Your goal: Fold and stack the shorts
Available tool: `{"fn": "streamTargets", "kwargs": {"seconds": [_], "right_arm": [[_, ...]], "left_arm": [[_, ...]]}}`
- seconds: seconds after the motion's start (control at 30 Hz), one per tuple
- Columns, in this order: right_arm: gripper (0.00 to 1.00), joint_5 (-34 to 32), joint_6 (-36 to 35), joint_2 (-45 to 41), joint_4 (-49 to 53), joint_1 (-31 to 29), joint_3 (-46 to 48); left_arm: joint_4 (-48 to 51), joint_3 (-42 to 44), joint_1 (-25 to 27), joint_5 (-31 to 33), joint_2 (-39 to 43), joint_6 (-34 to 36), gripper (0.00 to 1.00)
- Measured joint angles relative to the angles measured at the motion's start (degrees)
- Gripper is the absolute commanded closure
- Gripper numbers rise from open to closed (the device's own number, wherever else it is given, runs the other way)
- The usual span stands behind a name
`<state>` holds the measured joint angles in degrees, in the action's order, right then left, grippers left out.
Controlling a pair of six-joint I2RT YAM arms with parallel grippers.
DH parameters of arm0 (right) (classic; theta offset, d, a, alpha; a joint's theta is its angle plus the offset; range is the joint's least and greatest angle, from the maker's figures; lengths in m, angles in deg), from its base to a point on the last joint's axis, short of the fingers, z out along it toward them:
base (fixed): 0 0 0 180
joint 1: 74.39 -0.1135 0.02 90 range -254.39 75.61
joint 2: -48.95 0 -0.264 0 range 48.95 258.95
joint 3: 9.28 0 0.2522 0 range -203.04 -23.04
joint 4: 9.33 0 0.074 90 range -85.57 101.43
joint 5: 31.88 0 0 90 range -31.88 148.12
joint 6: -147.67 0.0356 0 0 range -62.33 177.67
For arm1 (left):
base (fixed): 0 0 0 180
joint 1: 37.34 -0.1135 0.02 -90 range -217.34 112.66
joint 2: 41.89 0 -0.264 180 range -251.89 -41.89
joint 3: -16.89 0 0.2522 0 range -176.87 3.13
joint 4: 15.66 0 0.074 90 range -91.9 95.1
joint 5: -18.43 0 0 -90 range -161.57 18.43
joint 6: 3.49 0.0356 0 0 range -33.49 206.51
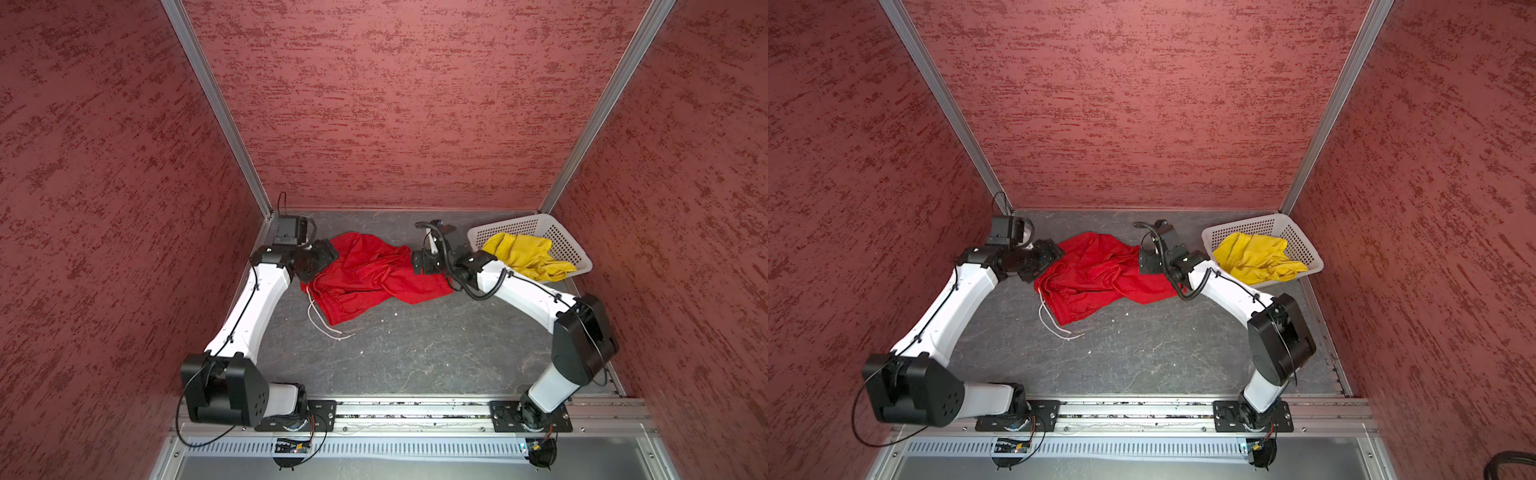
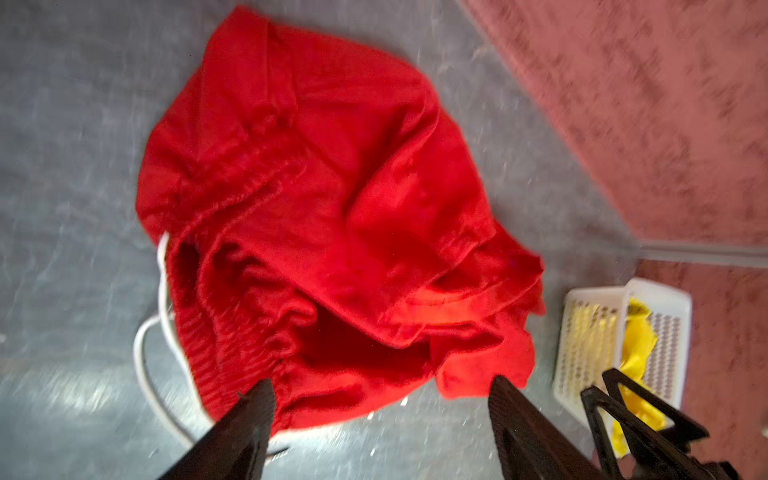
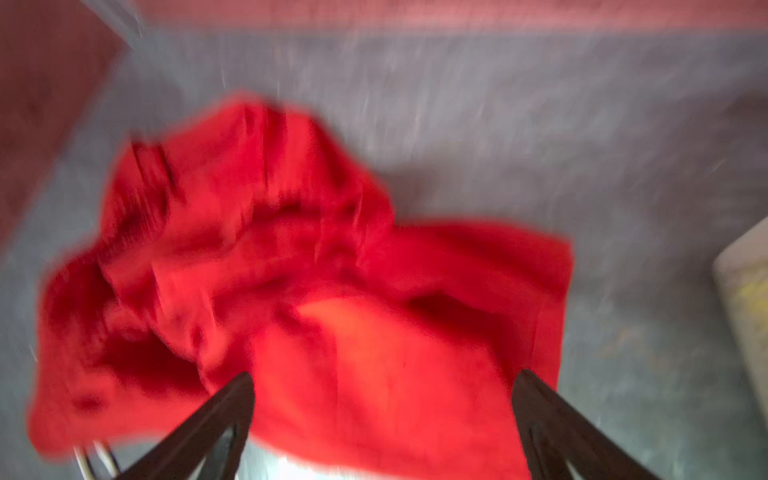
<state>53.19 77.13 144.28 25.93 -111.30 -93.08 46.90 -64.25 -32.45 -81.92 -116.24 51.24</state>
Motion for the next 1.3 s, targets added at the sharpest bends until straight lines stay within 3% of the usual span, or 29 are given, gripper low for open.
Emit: {"fn": "streamTargets", "kwargs": {"seconds": [0.1, 0.17, 0.23, 0.27, 0.3, 0.37, 0.47, 0.67, 0.9, 1.0, 1.07, 1.13, 1.3], "right_arm": [[0.14, -0.6, 0.4, -0.1, 1.0, -4.3, 4.6], [0.29, -0.5, 0.9, -0.1, 0.7, -6.8, 6.1], [0.55, 0.1, 1.6, -0.5, -0.5, -8.3, 7.4], [0.65, 0.7, 2.3, -0.8, -1.4, -8.7, 8.1], [0.71, 1.2, 2.8, -1.1, -2.3, -8.9, 8.9], [0.79, 2.6, 4.2, -1.7, -4.4, -9.0, 10.6], [0.81, 4.3, 5.8, -1.7, -6.4, -9.0, 12.2], [0.80, 6.8, 7.7, -1.0, -9.5, -8.9, 12.8], [0.76, 10.1, 9.0, 3.0, -11.8, -8.4, 12.8], [0.74, 11.0, 9.6, 3.7, -11.9, -7.8, 12.8], [0.72, 11.7, 10.1, 3.7, -12.4, -6.9, 12.8], [0.67, 12.5, 10.4, 3.7, -12.8, -5.9, 12.8], [0.46, 13.0, 10.6, 3.7, -13.0, -5.0, 12.8]], "left_arm": [[3.0, 6.4, 2.8, 2.1, 5.4, -0.4, 0.16], [3.8, 10.4, 4.8, 3.0, 8.7, -1.3, 0.16], [3.9, 14.1, 6.7, 3.2, 11.3, -2.6, 0.29], [3.6, 16.0, 7.5, 3.0, 12.1, -3.4, 0.43], [3.3, 17.6, 8.2, 3.0, 12.5, -4.0, 0.51], [1.7, 20.8, 9.6, 2.9, 12.3, -5.0, 0.55], [-0.3, 23.4, 10.8, 2.9, 10.8, -5.7, 0.46], [-5.8, 25.3, 11.0, 4.8, 7.5, -6.2, 0.38], [-16.3, 28.0, 10.8, 5.4, 5.8, -4.9, 0.42], [-20.4, 28.9, 10.6, 5.4, 5.4, -4.6, 0.55], [-22.9, 29.7, 10.3, 5.3, 5.2, -4.3, 0.84], [-24.5, 30.3, 9.8, 4.6, 5.2, -3.9, 1.00], [-25.8, 29.4, 8.0, 4.3, 5.7, -3.4, 1.00]]}}
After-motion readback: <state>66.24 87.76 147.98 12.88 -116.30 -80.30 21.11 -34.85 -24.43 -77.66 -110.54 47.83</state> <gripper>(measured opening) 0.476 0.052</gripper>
